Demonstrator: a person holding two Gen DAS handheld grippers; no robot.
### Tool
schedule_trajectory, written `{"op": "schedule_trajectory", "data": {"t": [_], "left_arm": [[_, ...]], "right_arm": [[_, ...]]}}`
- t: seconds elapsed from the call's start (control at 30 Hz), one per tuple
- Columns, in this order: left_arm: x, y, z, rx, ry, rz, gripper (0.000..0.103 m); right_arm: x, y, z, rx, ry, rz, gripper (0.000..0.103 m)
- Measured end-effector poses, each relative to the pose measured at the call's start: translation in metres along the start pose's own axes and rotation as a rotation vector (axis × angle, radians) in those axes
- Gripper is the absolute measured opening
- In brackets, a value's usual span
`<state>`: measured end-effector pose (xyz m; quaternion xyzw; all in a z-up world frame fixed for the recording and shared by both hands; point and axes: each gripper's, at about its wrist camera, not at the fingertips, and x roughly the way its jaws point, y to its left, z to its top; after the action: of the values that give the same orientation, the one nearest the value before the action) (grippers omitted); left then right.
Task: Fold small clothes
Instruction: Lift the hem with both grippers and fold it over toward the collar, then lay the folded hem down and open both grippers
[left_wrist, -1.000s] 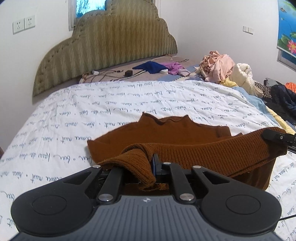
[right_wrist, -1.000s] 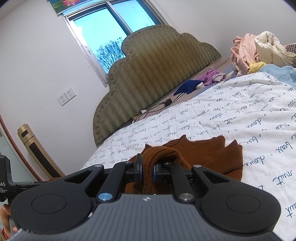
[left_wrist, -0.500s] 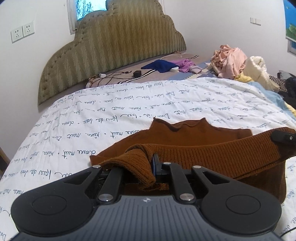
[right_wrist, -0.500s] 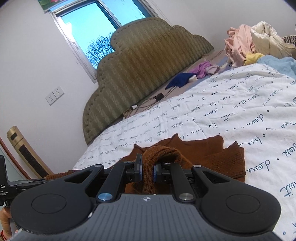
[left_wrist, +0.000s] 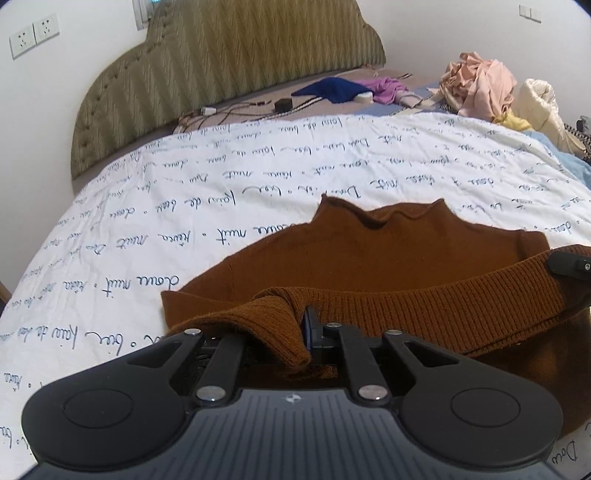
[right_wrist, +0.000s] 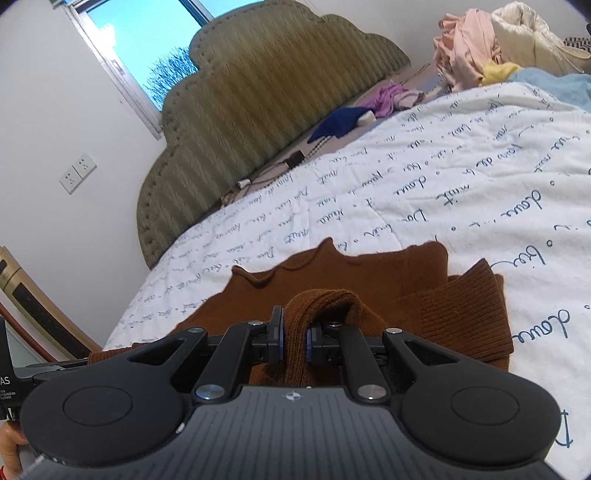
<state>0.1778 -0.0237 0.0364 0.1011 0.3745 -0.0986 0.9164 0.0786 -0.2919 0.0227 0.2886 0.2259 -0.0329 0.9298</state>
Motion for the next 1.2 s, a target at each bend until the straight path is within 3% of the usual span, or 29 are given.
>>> {"op": "schedule_trajectory", "data": {"t": [0.2,0.37,0.57,0.67,0.73,0.9,0.97,1.07,1.13,1.2], "left_arm": [[0.018,-0.003,0.001,0.005,0.031,0.011,0.011],[0.029,0.004,0.002,-0.048,0.058,0.004,0.011],[0.028,0.009,0.006,-0.066,0.023,0.027,0.011],[0.039,0.01,0.011,-0.086,0.056,0.02,0.011],[0.046,0.012,0.012,-0.1,0.081,0.014,0.013],[0.053,0.021,0.011,-0.148,0.11,-0.023,0.015],[0.053,0.03,0.011,-0.203,0.109,-0.063,0.019],[0.051,0.052,0.012,-0.324,0.098,-0.12,0.036],[0.049,0.065,0.012,-0.393,0.085,-0.143,0.054],[0.048,0.076,0.013,-0.439,0.069,-0.135,0.057]], "right_arm": [[0.016,-0.011,0.0,0.04,0.031,-0.007,0.016],[0.028,-0.014,0.001,0.056,0.059,-0.011,0.016],[0.038,-0.012,0.008,0.041,0.064,-0.015,0.016],[0.048,-0.016,0.015,0.064,0.07,-0.016,0.016],[0.059,-0.021,0.016,0.108,0.117,-0.009,0.021],[0.074,-0.034,0.013,0.202,0.171,0.034,0.047],[0.074,-0.036,0.013,0.23,0.169,0.056,0.052],[0.073,-0.04,0.016,0.281,0.167,0.1,0.06],[0.073,-0.043,0.017,0.312,0.165,0.121,0.061],[0.072,-0.047,0.02,0.345,0.16,0.143,0.064]]}}
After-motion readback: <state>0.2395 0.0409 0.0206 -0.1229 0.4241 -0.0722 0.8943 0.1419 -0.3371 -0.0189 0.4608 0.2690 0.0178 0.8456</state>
